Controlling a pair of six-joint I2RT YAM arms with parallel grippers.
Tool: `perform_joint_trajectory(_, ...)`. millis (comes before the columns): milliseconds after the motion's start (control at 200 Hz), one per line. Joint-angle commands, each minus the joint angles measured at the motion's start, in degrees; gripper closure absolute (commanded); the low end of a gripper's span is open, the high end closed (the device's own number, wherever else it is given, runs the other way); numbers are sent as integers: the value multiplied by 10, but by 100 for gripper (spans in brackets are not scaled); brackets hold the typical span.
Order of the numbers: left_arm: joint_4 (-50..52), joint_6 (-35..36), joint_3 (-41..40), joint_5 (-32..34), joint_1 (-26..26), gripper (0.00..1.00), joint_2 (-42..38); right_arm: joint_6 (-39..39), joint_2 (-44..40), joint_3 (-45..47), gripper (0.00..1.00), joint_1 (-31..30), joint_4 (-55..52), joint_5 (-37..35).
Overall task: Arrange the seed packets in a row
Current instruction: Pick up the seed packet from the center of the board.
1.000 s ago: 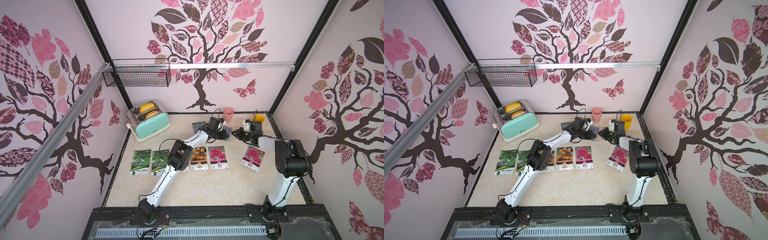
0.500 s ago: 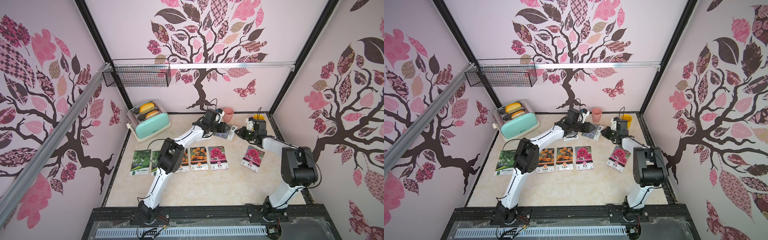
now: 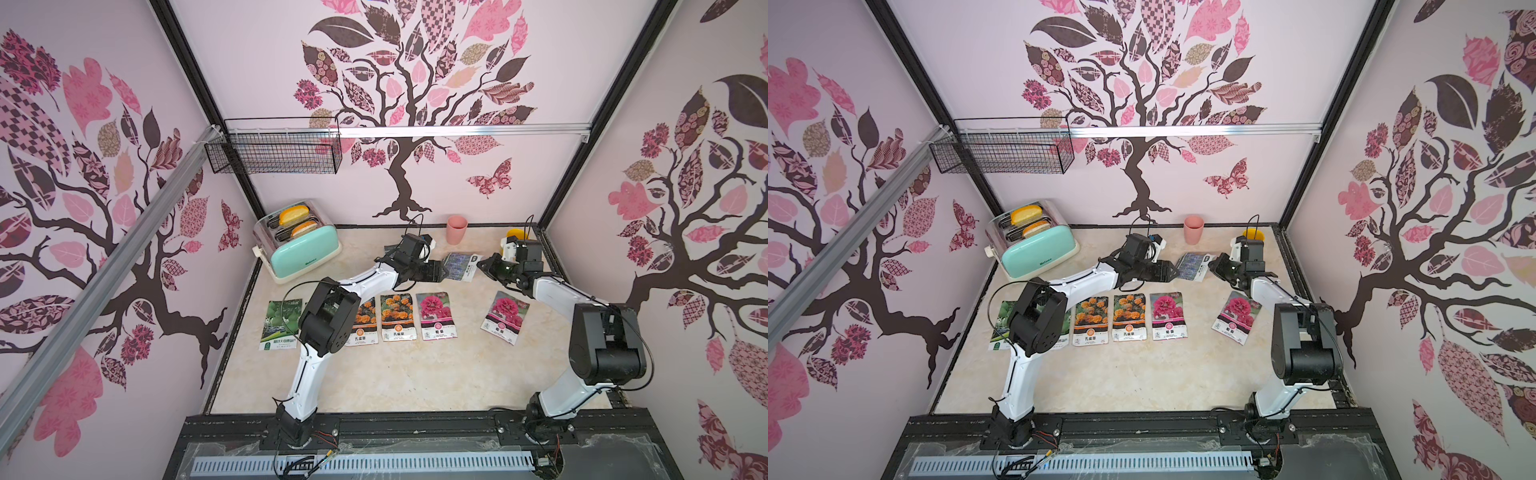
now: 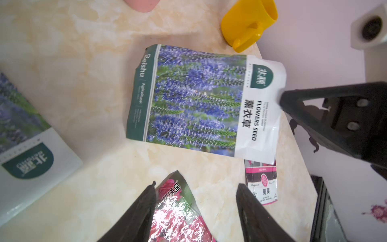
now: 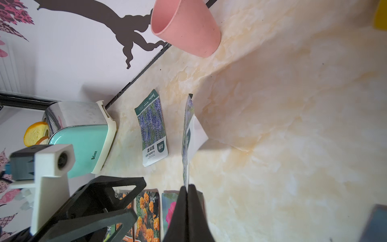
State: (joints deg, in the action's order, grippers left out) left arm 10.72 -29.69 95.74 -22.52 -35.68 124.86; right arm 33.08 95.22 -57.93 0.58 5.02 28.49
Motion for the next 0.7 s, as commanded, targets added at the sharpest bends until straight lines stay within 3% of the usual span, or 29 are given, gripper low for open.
perform_joint_trajectory(0, -30, -112, -5, 14, -7, 36, -3, 12, -9, -4, 100, 2, -2, 10)
perform_joint_trajectory(375, -232, -451, -78, -16, -16, 34, 27, 21, -14, -12, 100, 2, 3, 15)
perform_joint_trajectory(695, -297, -577, -61, -7, -31, 34, 59, 20, -20, -11, 100, 3, 5, 13)
